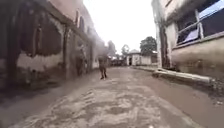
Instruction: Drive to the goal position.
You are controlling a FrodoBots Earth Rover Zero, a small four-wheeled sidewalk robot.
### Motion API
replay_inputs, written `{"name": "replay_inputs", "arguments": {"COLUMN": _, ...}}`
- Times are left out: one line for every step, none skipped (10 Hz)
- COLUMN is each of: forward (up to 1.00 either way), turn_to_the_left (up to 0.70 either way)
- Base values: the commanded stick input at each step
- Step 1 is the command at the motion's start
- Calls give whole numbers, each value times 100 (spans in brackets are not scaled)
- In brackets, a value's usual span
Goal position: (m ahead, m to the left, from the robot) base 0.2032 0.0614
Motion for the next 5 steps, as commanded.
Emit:
{"name": "replay_inputs", "arguments": {"forward": 50, "turn_to_the_left": 1}}
{"name": "replay_inputs", "arguments": {"forward": 50, "turn_to_the_left": 1}}
{"name": "replay_inputs", "arguments": {"forward": 50, "turn_to_the_left": 1}}
{"name": "replay_inputs", "arguments": {"forward": 50, "turn_to_the_left": 1}}
{"name": "replay_inputs", "arguments": {"forward": 50, "turn_to_the_left": 1}}
